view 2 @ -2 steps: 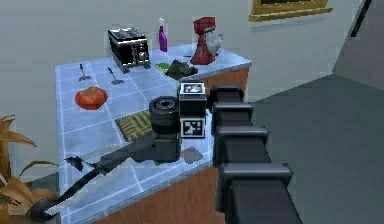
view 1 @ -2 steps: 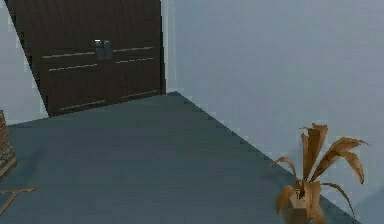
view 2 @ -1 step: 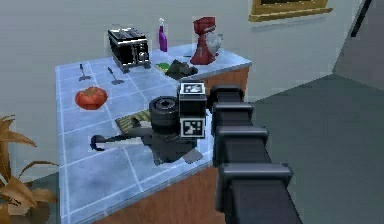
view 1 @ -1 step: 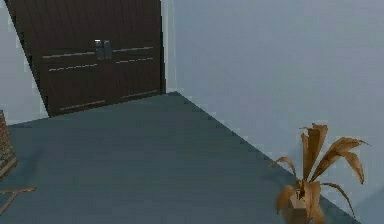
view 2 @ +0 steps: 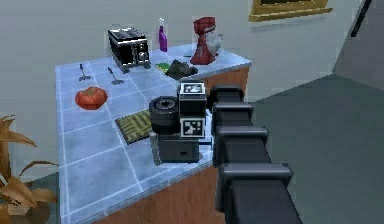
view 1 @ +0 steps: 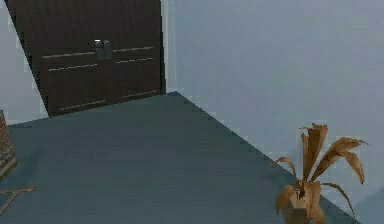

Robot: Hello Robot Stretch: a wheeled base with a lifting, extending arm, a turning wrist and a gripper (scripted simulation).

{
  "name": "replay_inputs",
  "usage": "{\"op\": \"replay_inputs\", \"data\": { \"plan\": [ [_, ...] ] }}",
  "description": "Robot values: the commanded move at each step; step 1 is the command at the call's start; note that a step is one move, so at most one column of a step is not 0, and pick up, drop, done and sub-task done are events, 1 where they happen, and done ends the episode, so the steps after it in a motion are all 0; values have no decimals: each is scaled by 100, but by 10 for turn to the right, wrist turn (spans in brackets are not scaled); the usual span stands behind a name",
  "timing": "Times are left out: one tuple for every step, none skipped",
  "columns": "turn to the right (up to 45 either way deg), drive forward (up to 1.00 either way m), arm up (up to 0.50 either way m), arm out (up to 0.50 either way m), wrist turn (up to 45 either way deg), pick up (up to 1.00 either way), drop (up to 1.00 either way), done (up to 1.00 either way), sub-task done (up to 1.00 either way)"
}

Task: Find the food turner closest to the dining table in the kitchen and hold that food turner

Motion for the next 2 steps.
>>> {"op": "replay_inputs", "data": {
  "plan": [
    [0,0,0,0,60,0,0,0,0],
    [0,0,-14,0,0,0,0,0,0]
  ]
}}
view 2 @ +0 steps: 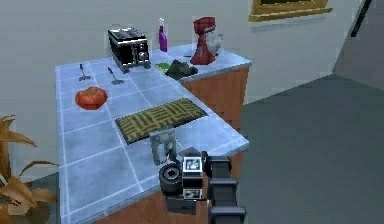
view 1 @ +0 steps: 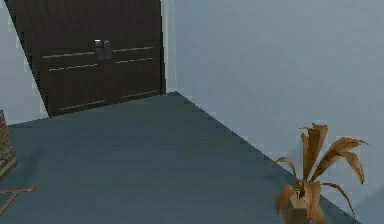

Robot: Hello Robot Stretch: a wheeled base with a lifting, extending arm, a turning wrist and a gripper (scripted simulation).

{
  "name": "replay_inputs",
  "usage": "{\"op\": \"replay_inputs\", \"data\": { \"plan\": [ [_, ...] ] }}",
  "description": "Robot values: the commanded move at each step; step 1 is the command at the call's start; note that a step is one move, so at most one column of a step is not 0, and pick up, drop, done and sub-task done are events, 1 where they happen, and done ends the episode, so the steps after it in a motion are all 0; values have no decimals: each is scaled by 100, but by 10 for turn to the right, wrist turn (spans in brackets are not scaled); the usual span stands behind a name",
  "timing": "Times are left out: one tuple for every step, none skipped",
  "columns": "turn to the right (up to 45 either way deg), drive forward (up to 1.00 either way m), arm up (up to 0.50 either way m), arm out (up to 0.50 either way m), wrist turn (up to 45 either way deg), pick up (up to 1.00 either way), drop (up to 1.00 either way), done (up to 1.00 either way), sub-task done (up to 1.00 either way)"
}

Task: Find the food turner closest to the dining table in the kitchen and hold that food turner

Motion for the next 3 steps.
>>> {"op": "replay_inputs", "data": {
  "plan": [
    [0,0,0,0,0,100,0,0,0],
    [0,0,10,0,0,0,0,0,0],
    [0,0,0,0,0,0,0,100,0]
  ]
}}
